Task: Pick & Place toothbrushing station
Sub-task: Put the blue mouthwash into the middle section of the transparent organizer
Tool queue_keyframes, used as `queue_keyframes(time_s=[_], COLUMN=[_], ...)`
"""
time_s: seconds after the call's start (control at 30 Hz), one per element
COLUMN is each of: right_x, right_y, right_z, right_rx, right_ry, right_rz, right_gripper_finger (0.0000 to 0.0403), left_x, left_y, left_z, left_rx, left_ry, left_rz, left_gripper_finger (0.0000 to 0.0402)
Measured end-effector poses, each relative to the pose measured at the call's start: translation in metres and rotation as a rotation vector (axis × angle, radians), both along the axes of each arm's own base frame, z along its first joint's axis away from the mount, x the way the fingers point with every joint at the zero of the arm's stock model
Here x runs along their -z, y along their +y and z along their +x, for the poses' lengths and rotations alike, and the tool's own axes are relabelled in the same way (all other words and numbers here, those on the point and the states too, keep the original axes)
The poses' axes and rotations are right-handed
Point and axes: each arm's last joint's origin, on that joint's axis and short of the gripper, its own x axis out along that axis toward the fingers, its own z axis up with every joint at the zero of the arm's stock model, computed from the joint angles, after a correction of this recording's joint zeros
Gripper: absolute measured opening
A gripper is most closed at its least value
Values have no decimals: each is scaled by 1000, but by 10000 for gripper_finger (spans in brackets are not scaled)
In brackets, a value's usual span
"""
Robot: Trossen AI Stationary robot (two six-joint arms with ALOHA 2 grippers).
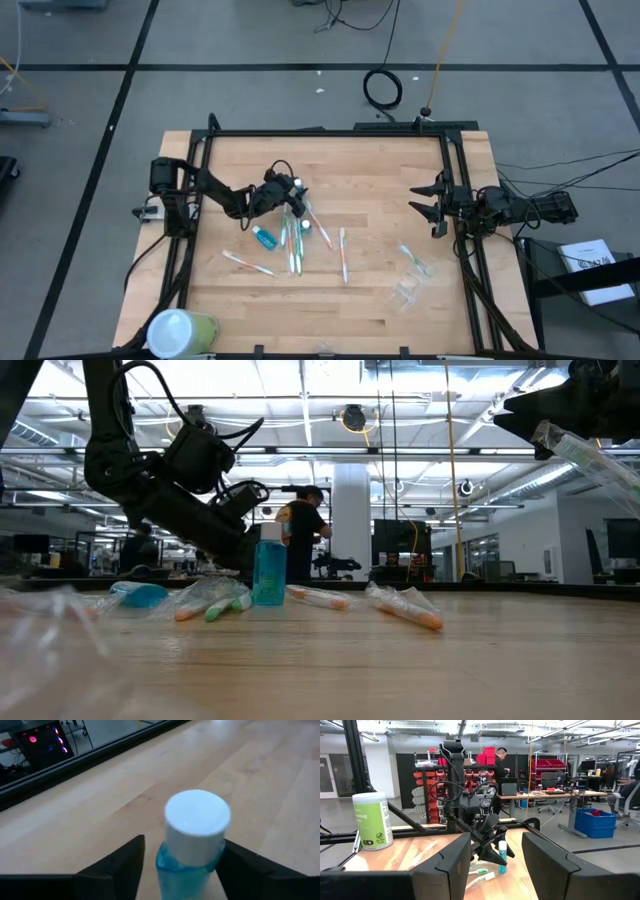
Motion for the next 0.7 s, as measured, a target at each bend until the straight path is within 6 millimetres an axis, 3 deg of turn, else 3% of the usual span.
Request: queue_keyframes(time_s=[0.4,0.7], right_x=[0,1], right_y=[0,0], right_z=[0,1], right_rx=[-1,-1], right_ry=[0,10], right_rz=[3,1], right_gripper_finger=[169,169], left_x=[-1,-38], left_y=[-1,-3], left_z=[1,1], left_rx=[47,112], left_ry=[-14,-115], left_rz=[-16,16], left_gripper_finger=[137,91])
